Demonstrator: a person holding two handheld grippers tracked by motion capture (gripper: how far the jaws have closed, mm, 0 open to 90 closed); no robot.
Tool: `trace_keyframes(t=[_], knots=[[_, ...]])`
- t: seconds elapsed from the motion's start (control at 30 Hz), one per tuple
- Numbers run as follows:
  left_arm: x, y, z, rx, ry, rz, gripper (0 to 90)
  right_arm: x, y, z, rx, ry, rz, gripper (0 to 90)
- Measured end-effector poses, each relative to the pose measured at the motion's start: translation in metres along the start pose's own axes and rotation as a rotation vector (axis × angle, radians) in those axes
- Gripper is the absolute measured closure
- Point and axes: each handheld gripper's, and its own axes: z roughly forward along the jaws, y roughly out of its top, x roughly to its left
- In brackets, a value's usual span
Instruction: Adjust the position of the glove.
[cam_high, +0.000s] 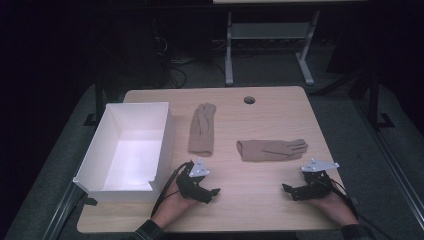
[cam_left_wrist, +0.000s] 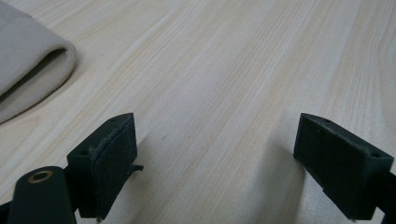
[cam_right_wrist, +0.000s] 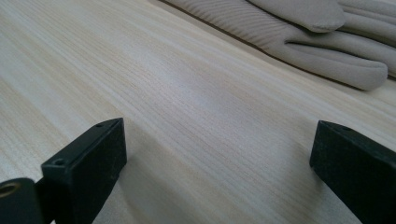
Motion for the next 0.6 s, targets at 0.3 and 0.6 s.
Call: trace_keyframes(t=[0.3,0.6], knots=[[0.0,0.001,0.001,-0.002,0.0,-0.002,12.3,0.0,0.004,-0.003,0.007,0.013,-0.011,14.9],[0.0,0.001,0.002,-0.007,0.001,-0.002,12.3,0.004,0.029,-0.006,-0.047,0.046,-0.008,57.2]])
